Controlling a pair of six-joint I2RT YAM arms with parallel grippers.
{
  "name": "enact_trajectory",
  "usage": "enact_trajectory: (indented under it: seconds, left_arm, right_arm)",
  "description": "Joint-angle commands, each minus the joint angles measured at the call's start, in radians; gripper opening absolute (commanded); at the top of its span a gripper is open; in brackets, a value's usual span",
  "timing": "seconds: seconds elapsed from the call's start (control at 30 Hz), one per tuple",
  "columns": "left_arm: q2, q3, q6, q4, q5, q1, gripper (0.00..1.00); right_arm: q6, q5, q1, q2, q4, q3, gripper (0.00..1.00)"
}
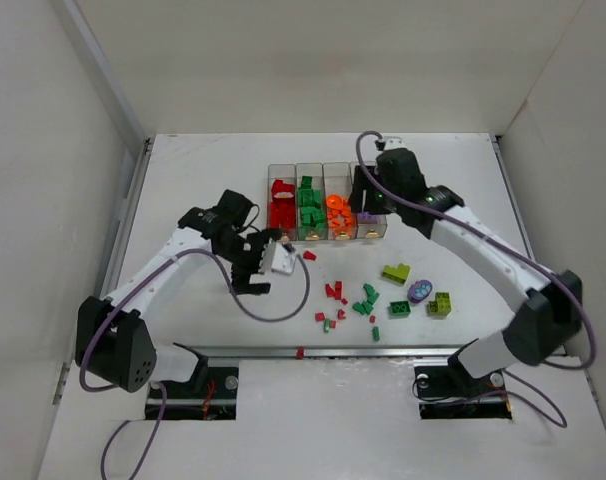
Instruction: Sort the legos into containers by color
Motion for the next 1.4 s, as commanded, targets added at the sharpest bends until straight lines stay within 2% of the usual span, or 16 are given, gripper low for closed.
enact_trajectory:
  seconds: [0.0, 0.07, 0.1, 0.13, 0.3, 0.43, 0.5, 0.83, 1.03, 1.27, 1.37]
  left_arm:
    - [0.004, 0.035, 0.845, -0.295, 0.191, -0.099, 0.99]
    - [0.053, 0.035, 0.978, -0.295, 0.09, -0.17, 0.94]
    - [0.069, 0.035, 1.096, -0.295, 0.055, -0.234, 0.92]
    - [0.084, 0.035, 1.131, -0.295, 0.029, -0.265, 0.91]
    - [0.172, 0.034, 1.188, -0.295, -0.024, -0.431, 0.73]
    - [0.199, -0.023, 1.257, -0.295, -0.114, -0.557, 0.61]
    - [0.21, -0.055, 1.255, -0.245, -0.136, -0.623, 0.59]
    - [0.143, -0.239, 1.196, 0.013, -0.179, -0.775, 0.56]
    - [0.163, -0.25, 1.117, 0.165, -0.169, -0.798, 0.54]
    - [0.175, -0.271, 1.096, 0.175, -0.169, -0.807, 0.54]
    - [0.184, -0.281, 1.123, 0.156, -0.18, -0.807, 0.51]
  right_arm:
    - [-0.003, -0.022, 0.018, -0.144, 0.06, -0.145, 0.71]
    - [0.007, -0.022, 0.031, -0.208, 0.06, -0.208, 0.71]
    - [0.018, -0.005, 0.05, -0.238, 0.06, -0.272, 0.71]
    - [0.045, 0.012, 0.05, -0.301, 0.06, -0.3, 0.71]
    - [0.141, 0.049, 0.082, -0.479, 0.039, -0.438, 0.71]
    - [0.191, 0.058, 0.102, -0.576, 0.025, -0.507, 0.71]
    - [0.216, 0.081, 0.125, -0.607, 0.011, -0.518, 0.71]
    - [0.271, 0.133, 0.188, -0.636, -0.035, -0.527, 0.71]
    - [0.293, 0.144, 0.206, -0.654, -0.044, -0.545, 0.71]
    - [0.302, 0.162, 0.206, -0.691, -0.064, -0.556, 0.71]
    - [0.302, 0.162, 0.206, -0.702, -0.073, -0.556, 0.71]
